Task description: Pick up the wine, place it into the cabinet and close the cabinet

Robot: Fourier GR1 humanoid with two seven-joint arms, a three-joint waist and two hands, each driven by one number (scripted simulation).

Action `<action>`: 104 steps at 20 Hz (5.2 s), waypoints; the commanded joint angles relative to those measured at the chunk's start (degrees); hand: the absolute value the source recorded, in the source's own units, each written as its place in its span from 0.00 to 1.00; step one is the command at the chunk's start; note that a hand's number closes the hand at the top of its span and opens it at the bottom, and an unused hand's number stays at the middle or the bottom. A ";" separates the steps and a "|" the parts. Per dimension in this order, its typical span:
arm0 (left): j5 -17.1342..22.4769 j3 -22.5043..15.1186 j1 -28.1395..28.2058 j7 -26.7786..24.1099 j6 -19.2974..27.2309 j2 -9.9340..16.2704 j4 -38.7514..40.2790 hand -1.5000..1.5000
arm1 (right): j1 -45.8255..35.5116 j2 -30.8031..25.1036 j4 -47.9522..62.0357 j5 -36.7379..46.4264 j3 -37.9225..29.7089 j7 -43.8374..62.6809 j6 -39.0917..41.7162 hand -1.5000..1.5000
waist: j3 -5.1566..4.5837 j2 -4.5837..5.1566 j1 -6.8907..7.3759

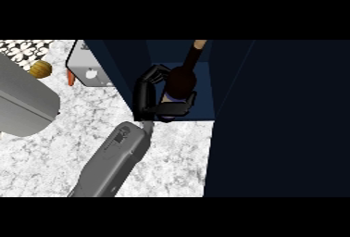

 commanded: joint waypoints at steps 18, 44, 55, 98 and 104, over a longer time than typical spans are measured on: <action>2.33 11.19 -19.52 -10.69 -4.02 -0.11 30.42 1.00 | -1.00 1.10 -2.39 -4.91 0.16 1.36 -0.04 0.00 | -0.02 0.64 -1.77; 8.17 22.78 -28.27 -18.00 -9.56 0.04 46.16 1.00 | -3.31 1.70 0.22 -2.70 2.85 0.80 -0.87 0.00 | -0.05 1.30 -2.59; 6.10 22.52 -28.65 -17.91 -8.13 1.75 50.40 0.00 | 0.23 1.38 -1.28 -2.74 3.34 -0.76 0.97 0.00 | -0.02 1.30 -3.02; 3.14 22.27 -22.45 -25.54 -14.15 -0.13 51.47 0.00 | -1.54 2.71 -1.58 -1.67 6.54 0.75 -0.68 0.00 | -0.09 1.15 -3.48; 6.67 21.47 -23.86 -24.72 -16.20 -0.13 50.00 0.00 | 0.20 1.62 1.48 -4.11 3.75 -2.57 0.86 0.00 | -0.01 0.75 -3.71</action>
